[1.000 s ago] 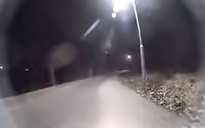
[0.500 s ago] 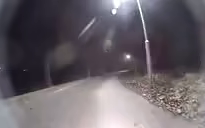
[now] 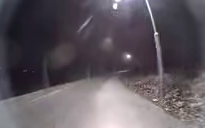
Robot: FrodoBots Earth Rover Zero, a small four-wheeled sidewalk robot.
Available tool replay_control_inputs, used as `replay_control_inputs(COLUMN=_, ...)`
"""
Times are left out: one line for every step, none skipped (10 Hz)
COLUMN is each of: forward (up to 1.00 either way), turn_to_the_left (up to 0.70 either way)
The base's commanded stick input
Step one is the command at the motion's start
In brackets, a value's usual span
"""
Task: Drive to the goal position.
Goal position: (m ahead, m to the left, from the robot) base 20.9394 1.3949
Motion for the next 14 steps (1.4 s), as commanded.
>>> replay_control_inputs(forward=1.00, turn_to_the_left=0.00)
replay_control_inputs(forward=1.00, turn_to_the_left=0.00)
replay_control_inputs(forward=1.00, turn_to_the_left=0.00)
replay_control_inputs(forward=1.00, turn_to_the_left=0.00)
replay_control_inputs(forward=1.00, turn_to_the_left=0.00)
replay_control_inputs(forward=1.00, turn_to_the_left=0.00)
replay_control_inputs(forward=1.00, turn_to_the_left=0.00)
replay_control_inputs(forward=1.00, turn_to_the_left=0.00)
replay_control_inputs(forward=1.00, turn_to_the_left=0.00)
replay_control_inputs(forward=1.00, turn_to_the_left=0.00)
replay_control_inputs(forward=1.00, turn_to_the_left=0.00)
replay_control_inputs(forward=1.00, turn_to_the_left=0.00)
replay_control_inputs(forward=1.00, turn_to_the_left=0.00)
replay_control_inputs(forward=1.00, turn_to_the_left=0.00)
